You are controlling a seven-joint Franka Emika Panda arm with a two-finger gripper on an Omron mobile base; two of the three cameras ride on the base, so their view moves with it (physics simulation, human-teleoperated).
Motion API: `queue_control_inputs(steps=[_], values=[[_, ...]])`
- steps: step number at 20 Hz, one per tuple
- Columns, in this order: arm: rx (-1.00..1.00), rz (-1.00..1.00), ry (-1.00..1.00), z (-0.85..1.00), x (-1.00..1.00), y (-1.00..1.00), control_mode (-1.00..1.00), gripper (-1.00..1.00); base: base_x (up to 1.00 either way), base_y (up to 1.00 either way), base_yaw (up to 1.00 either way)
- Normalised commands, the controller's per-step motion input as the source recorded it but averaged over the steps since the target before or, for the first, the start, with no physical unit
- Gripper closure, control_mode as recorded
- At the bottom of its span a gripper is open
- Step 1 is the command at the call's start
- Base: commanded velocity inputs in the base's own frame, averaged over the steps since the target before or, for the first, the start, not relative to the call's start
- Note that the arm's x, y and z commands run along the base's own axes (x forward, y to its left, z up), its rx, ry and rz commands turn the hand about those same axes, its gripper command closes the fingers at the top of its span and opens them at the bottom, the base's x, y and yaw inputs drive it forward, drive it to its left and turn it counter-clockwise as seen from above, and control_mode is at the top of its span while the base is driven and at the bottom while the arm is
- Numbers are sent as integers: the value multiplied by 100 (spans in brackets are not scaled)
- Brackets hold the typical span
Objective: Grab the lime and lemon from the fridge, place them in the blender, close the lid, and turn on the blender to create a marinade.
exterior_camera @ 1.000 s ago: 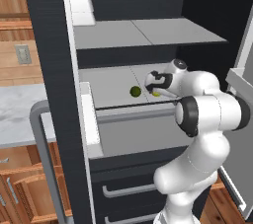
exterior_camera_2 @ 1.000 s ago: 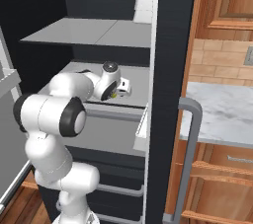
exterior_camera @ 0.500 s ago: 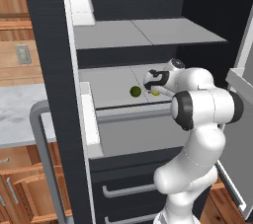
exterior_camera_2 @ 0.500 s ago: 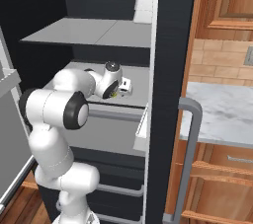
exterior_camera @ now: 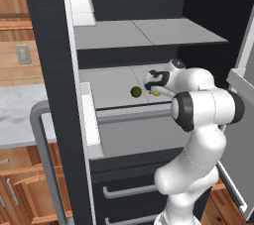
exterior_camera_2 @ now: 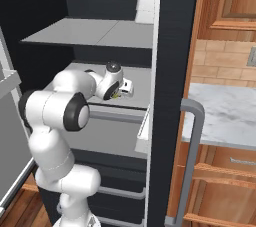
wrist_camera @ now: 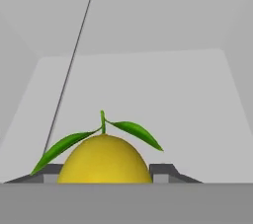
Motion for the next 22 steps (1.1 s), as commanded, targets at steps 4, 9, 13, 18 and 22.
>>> queue_control_inputs(steps=[4, 9, 13, 18, 22], values=[[0, 0, 0, 0, -87, 0, -100, 100, 0, 0, 0], [0, 0, 0, 6, -100, 0, -100, 100, 0, 0, 0], [0, 0, 3, 34, -100, -1, -100, 100, 0, 0, 0], [0, 0, 7, 74, -79, -1, -100, 100, 0, 0, 0], [0, 0, 4, 97, -69, 0, -100, 100, 0, 0, 0]])
